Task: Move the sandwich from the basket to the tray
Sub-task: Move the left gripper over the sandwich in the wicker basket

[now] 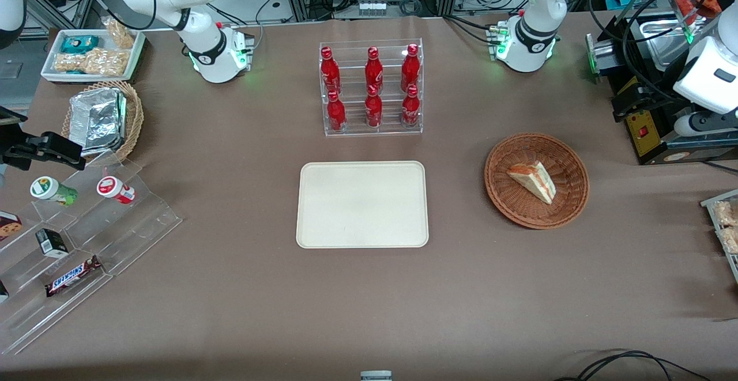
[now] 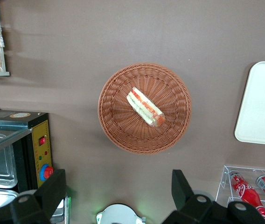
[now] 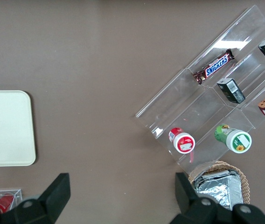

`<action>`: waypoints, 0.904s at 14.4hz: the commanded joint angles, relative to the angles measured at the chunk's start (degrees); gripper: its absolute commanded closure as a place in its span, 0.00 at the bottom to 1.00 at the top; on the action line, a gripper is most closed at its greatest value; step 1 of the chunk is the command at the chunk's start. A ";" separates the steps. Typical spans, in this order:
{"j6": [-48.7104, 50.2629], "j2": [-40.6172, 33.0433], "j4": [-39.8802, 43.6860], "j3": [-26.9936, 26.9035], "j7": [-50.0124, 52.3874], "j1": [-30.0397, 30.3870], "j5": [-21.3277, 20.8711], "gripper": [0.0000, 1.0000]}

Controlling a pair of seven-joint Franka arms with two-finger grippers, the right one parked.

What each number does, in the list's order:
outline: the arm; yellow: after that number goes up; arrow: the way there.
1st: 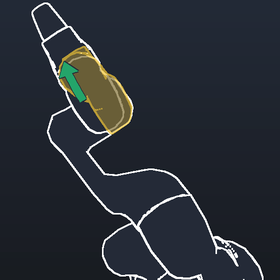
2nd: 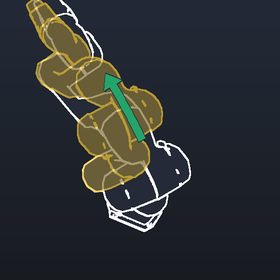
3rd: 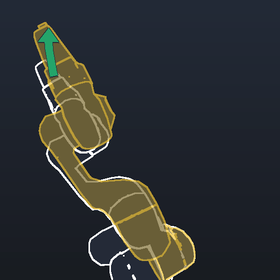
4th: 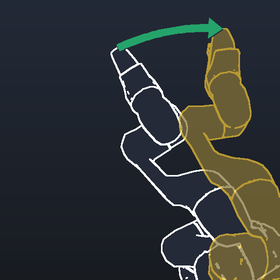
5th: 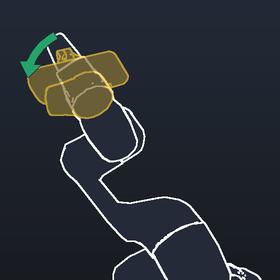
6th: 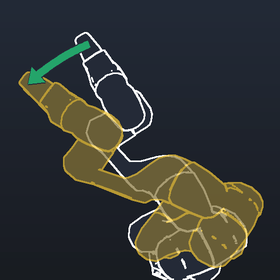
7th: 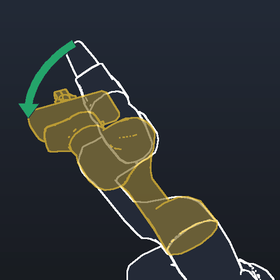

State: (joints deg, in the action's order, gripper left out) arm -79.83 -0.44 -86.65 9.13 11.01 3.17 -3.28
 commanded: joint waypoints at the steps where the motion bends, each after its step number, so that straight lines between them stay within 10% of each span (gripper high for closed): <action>1: 1.08 -0.35 -0.09 0.19 -0.64 -0.01 -0.23 0.00; 13: -13.38 6.08 -15.97 -0.17 15.41 0.52 -0.06 0.00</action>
State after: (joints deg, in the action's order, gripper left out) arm -86.96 8.72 -94.90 8.63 20.70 3.39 -3.29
